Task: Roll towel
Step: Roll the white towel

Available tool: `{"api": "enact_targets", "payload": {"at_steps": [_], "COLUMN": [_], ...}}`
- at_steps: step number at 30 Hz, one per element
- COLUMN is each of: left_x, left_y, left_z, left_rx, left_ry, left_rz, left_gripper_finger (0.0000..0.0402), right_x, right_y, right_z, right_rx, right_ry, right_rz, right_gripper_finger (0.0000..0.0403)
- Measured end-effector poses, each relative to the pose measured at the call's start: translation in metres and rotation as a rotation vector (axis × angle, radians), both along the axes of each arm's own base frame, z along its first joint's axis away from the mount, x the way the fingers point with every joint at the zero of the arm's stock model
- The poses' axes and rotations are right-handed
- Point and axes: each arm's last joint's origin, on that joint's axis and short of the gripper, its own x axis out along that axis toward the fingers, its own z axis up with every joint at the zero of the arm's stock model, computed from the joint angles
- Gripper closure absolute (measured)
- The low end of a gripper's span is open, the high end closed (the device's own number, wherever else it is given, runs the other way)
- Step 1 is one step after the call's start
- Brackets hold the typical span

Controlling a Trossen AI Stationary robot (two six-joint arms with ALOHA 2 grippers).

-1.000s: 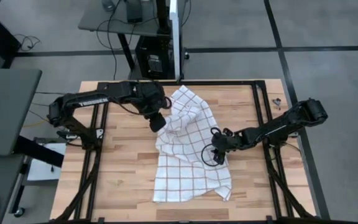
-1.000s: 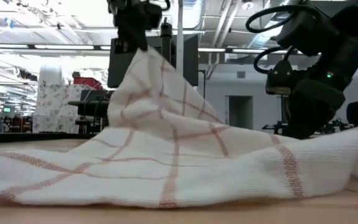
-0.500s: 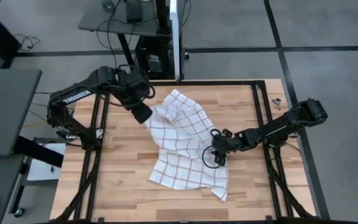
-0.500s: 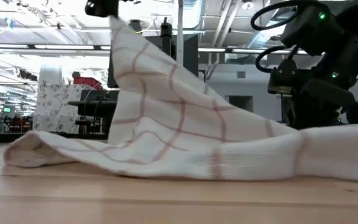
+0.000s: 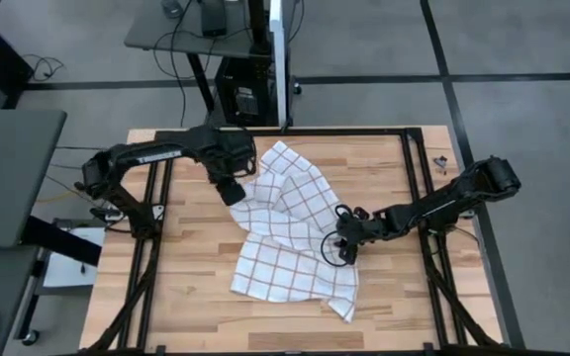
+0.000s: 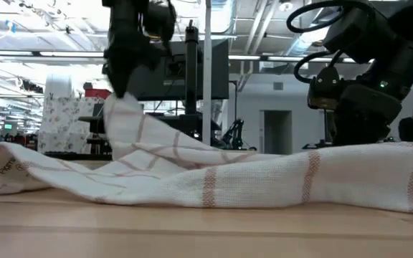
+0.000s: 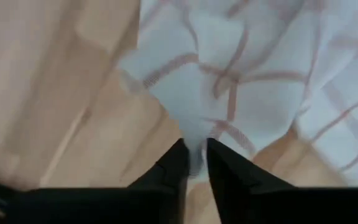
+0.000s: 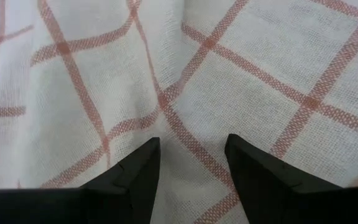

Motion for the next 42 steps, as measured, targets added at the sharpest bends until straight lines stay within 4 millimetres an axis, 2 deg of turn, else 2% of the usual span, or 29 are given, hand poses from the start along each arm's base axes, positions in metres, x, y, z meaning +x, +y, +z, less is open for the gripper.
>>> {"api": "enact_targets", "payload": {"at_steps": [2, 4, 8, 10, 14, 16, 18, 23, 27, 31, 37, 42], "left_x": [-0.008, -0.011, -0.005, 0.0, 0.011, 0.019, 0.029, 0.049, 0.052, 0.052, 0.048, 0.039], "left_y": [-0.004, -0.01, -0.035, -0.051, -0.086, -0.105, -0.125, -0.172, -0.198, -0.226, -0.272, -0.301], "left_z": [-0.003, 0.003, 0.032, 0.044, 0.05, 0.04, 0.022, -0.043, -0.094, -0.128, -0.145, -0.142], "left_rx": [-0.085, -0.109, -0.087, -0.077, -0.094, -0.124, -0.16, -0.209, -0.202, -0.212, -0.334, -0.409], "left_ry": [0.113, 0.119, -0.114, -0.26, -0.446, -0.487, -0.522, -0.599, -0.513, -0.412, -0.409, -0.473], "left_rz": [0.01, 0.017, -0.012, -0.023, -0.016, -0.009, 0.007, 0.105, 0.232, 0.316, 0.455, 0.554], "left_gripper_finger": [0.031, 0.0297, 0.0288, 0.0288, 0.029, 0.0294, 0.0297, 0.0303, 0.0304, 0.0304, 0.0305, 0.0305], "right_x": [0.001, 0.003, 0.01, 0.019, 0.03, 0.037, 0.042, 0.045, 0.05, 0.049, 0.027, -0.001], "right_y": [0.001, 0.002, 0.002, -0.001, -0.019, -0.032, -0.046, -0.073, -0.085, -0.094, -0.115, -0.132], "right_z": [0.003, 0.009, 0.026, 0.041, 0.061, 0.067, 0.067, 0.039, 0.02, 0.01, 0.011, 0.026], "right_rx": [0.028, 0.052, 0.062, 0.057, 0.028, 0.024, 0.018, -0.006, -0.018, -0.04, -0.071, -0.054], "right_ry": [0.009, 0.007, -0.031, -0.091, -0.12, -0.131, -0.122, 0.006, 0.057, 0.118, 0.294, 0.394], "right_rz": [0.004, 0.016, 0.048, 0.053, -0.005, -0.057, -0.093, -0.108, -0.12, -0.097, -0.167, -0.28], "right_gripper_finger": [0.0223, 0.0223, 0.0223, 0.0223, 0.0223, 0.0223, 0.0223, 0.0223, 0.0223, 0.0223, 0.0223, 0.0223]}}
